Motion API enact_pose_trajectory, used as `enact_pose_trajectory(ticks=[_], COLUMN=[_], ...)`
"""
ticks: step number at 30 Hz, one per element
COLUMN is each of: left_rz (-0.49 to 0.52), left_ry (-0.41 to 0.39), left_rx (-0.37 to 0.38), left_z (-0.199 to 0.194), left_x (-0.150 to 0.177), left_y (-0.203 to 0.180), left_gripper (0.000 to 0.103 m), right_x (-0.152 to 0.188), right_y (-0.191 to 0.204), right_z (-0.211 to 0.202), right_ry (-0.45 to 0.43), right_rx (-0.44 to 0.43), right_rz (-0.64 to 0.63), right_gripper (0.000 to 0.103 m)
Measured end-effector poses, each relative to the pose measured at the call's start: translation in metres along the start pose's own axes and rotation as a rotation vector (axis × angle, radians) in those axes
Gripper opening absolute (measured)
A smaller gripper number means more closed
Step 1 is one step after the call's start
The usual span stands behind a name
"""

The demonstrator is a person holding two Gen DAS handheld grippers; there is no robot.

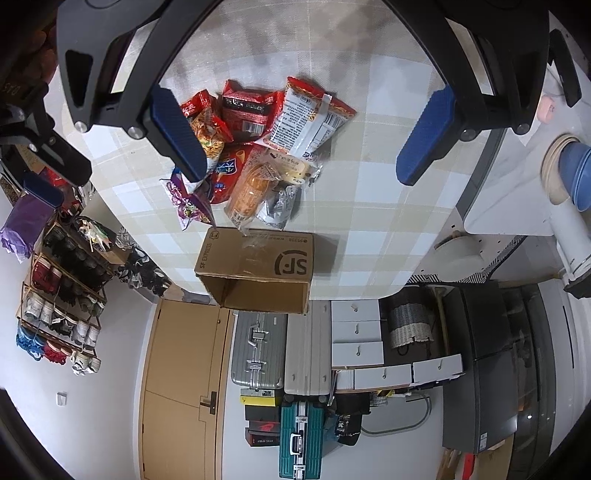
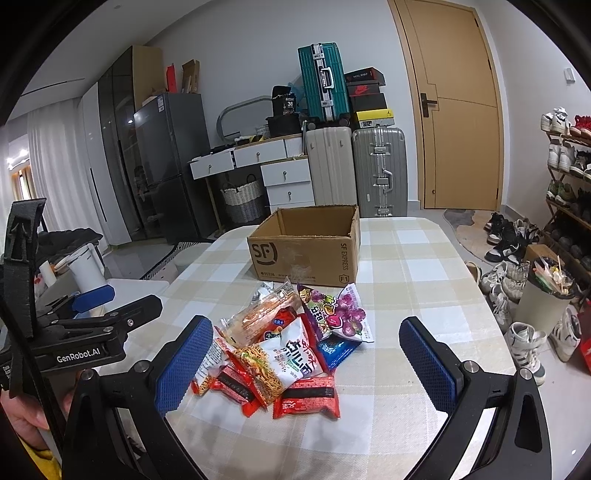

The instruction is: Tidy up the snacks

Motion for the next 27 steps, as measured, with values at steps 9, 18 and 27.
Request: enact_pose_trajectory(ticks=[9,18,27], left_rz=[-0.016,-0.028,0.001], left_ry=[0.040,0.178,0.311], left_rx=[0.000,0.006,0.017], left_z=[0.016,0.066,0.129], left_x=[0.009,0.042,0.072], left_y=[0.015,0.036,0.040], left_gripper=[0.102,0.102,0.102], right_x=[0.002,0.016,0.037], right_y=[-0.002,-0.006,-0.009], right_z=[0.004,0.028,0.068], right_ry=[0.010,0.048,0.121], right_rx=[-0.022,-0.059,-0.137], right_rz=[0.017,0.027,0.055], right_gripper=[0.103,0.103,0.103])
Point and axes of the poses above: each gripper's, at about its wrist camera, not at the fingertips, and z roughly the way its jaws point, y to its left, x to its underside, the point moved 6 cm from there along z, roughly the way its jaws point, and after that the axes turned 4 degrees about -z, right-handed, at the moved point
